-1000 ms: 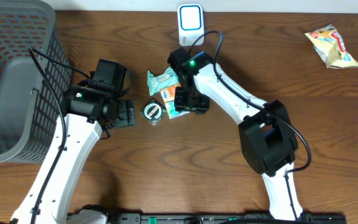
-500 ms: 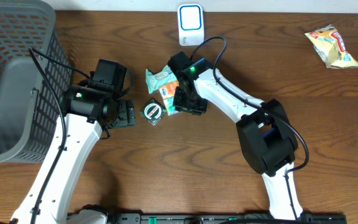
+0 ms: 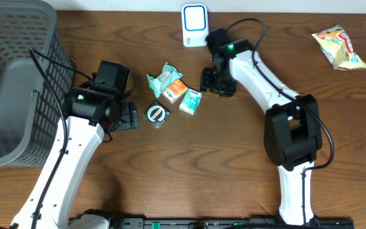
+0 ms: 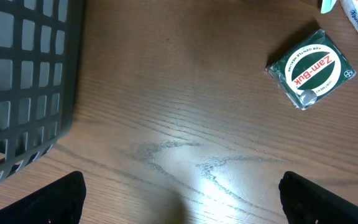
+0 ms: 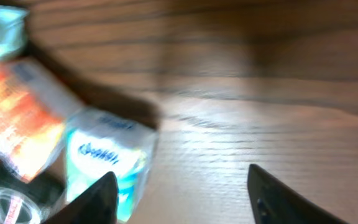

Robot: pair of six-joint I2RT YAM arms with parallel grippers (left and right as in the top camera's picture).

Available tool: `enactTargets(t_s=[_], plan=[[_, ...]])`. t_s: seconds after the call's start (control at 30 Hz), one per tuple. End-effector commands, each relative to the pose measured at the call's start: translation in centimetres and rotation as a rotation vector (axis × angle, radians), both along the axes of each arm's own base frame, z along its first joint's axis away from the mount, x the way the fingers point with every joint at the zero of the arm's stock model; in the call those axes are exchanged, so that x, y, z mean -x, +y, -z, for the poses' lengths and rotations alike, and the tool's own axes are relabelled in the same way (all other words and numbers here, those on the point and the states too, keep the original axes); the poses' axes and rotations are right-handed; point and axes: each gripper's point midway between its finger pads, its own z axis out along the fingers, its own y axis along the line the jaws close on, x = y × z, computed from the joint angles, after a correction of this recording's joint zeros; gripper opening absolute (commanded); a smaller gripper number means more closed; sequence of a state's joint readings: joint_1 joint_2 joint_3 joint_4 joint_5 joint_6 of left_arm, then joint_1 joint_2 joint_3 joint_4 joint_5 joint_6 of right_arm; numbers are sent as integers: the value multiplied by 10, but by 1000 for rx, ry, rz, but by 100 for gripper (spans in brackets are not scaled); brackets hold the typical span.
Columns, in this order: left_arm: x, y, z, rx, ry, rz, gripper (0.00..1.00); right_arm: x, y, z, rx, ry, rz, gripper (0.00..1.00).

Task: Scan the item barcode
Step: 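Move the right gripper over to the small Kleenex tissue pack, then grasp the Kleenex tissue pack with the right gripper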

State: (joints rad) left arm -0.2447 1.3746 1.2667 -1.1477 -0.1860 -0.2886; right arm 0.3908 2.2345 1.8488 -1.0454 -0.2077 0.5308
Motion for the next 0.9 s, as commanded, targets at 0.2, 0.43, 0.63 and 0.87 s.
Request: enactTargets(t_s=[0.2,0.43,0.63,0.87], plan=[[0,3,1,-10,5,-7,98,33,48,-9,-166,57,-188,81],[0,3,1,-11,5,-7,97,31,33,5,-52,79,-15,64],[0,3,1,-11,5,-7,98,29,37,18,-84,61,-32,69],[0,3,1,-10,5,-7,98,29,43,36,-248,66,-55,60]])
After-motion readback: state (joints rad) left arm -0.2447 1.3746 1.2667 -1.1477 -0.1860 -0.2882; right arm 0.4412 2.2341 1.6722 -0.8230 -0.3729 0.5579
